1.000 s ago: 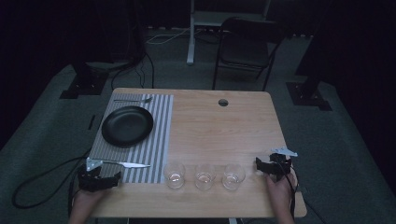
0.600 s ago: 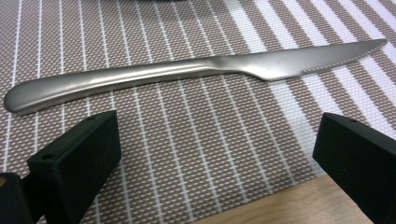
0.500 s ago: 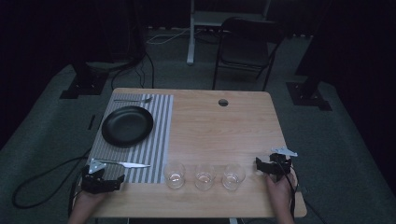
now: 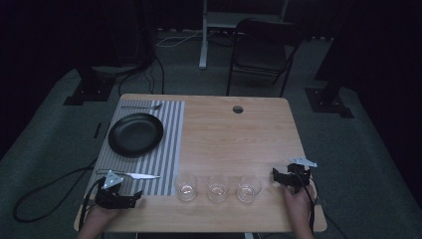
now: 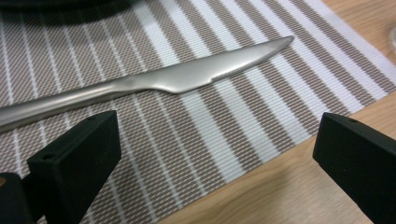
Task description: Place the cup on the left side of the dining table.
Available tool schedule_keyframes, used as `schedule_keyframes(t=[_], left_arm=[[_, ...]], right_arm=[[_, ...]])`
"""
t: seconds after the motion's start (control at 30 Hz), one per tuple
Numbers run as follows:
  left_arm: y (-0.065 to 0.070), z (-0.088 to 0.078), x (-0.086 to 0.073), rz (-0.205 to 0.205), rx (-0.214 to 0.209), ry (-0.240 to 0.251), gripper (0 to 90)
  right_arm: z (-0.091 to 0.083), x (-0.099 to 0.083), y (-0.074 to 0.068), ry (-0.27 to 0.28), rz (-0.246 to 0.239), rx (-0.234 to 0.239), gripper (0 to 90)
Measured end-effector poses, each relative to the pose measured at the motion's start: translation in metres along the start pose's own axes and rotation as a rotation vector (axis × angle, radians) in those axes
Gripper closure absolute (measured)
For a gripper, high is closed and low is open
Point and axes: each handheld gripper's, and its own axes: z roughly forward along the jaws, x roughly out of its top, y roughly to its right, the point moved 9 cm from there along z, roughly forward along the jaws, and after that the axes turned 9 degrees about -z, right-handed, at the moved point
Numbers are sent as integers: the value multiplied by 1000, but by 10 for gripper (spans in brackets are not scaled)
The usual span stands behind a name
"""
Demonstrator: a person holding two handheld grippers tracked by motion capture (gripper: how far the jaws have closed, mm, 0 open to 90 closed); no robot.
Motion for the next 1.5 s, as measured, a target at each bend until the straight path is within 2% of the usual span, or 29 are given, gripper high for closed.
schedule_keyframes(t=[0.3, 0.4, 0.47, 0.53, 0.57, 0.73, 0.8, 1.03, 1.2, 1.5], left_arm=[[25, 4, 3, 51, -66, -2, 14], [35, 7, 3, 83, -76, -16, 15], [42, 9, 3, 108, -101, -28, 15], [46, 10, 3, 115, -107, -31, 15], [51, 12, 3, 125, -127, -39, 15], [61, 14, 5, 143, -149, -30, 15], [70, 14, 6, 167, -176, -30, 15], [88, 18, 7, 192, -229, -31, 15], [101, 17, 11, 198, -277, 5, 46], [118, 19, 14, 221, -323, 25, 46]], right_arm=[[0, 0, 0, 0, 0, 0, 115], [0, 0, 0, 0, 0, 0, 115], [0, 0, 0, 0, 0, 0, 115], [0, 0, 0, 0, 0, 0, 115], [0, 0, 0, 0, 0, 0, 115], [0, 0, 0, 0, 0, 0, 115], [0, 0, 0, 0, 0, 0, 115], [0, 0, 0, 0, 0, 0, 115], [0, 0, 0, 0, 0, 0, 115], [0, 0, 0, 0, 0, 0, 115]])
